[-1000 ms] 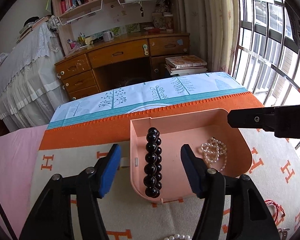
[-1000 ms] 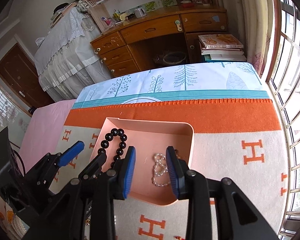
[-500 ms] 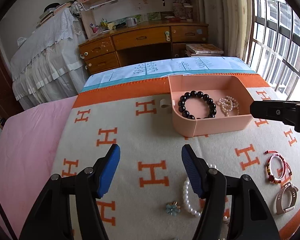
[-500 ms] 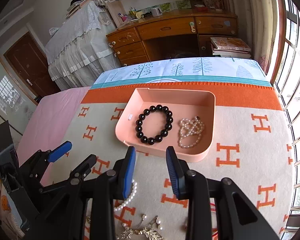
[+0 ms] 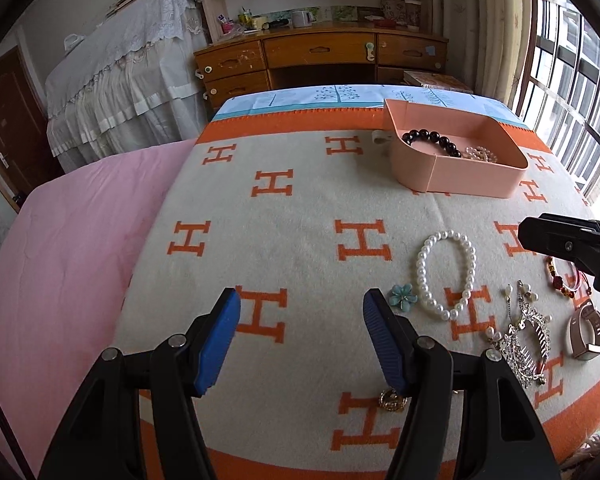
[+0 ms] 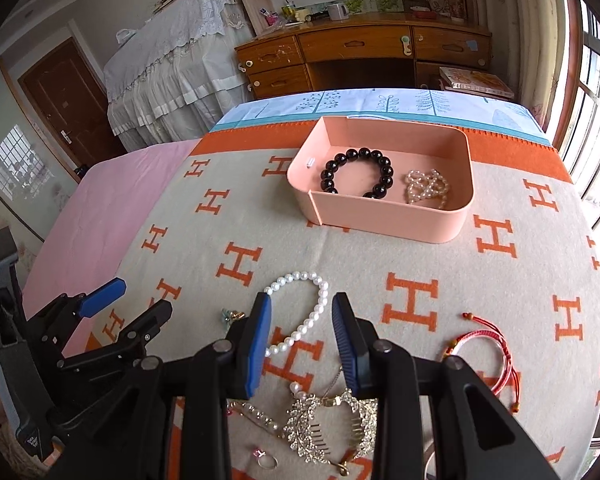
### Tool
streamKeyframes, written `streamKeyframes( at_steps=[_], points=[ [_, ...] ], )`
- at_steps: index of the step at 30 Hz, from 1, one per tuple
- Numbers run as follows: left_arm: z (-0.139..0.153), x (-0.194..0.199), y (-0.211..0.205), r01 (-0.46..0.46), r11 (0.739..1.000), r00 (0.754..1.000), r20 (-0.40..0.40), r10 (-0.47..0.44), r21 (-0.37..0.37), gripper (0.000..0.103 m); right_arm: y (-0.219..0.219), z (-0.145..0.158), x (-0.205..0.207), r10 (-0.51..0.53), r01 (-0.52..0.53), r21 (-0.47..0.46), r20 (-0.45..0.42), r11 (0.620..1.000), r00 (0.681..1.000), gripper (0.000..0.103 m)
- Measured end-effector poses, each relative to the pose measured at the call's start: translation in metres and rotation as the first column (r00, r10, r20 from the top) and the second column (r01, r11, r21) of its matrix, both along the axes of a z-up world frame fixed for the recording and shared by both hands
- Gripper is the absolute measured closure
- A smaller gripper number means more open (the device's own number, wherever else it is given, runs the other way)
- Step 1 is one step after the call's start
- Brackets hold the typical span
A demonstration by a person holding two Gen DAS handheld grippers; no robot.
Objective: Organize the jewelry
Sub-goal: 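Withdraw both grippers from the box toward the remaining jewelry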
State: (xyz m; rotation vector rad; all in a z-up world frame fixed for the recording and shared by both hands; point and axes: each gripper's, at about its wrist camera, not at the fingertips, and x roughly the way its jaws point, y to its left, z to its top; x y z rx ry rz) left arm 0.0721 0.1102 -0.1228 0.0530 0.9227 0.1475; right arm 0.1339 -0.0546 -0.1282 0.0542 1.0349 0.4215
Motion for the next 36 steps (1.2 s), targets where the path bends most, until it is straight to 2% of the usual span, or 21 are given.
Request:
streamKeyframes(
  at_steps=[13,18,22,30,36],
  points=[
    [0.002,-0.027,0.006,0.001,1.000,1.000,-0.013,-0.001,-0.015,0.041,0.009,0.008,-0.034,0.007,-0.006,-0.035,0.026,0.999,1.000,0.071],
    [0.001,-0.033,0.002,0.014,1.000,0.999,-0.032,-0.015,-0.027,0.041,-0.003,0.014,-0.046,-0.035,0.041,-0.075,0.077,0.996,0.996,0.071],
    [0.001,-0.038,0.000,0.020,0.999,0.999,-0.043,-0.021,-0.043,0.041,-0.011,0.021,-0.060,0.003,0.010,-0.103,0.127,0.995,0.992,0.071],
    [0.001,-0.043,-0.007,0.068,0.994,0.995,-0.072,-0.074,-0.085,0.041,-0.051,0.016,-0.080,-0.015,0.017,-0.095,0.028,0.995,1.000,0.071],
    [-0.006,-0.039,-0.010,0.104,0.985,0.986,-0.119,-0.121,-0.136,0.041,-0.075,0.015,-0.100,-0.036,0.039,-0.129,0.029,0.991,0.999,0.071]
  ],
)
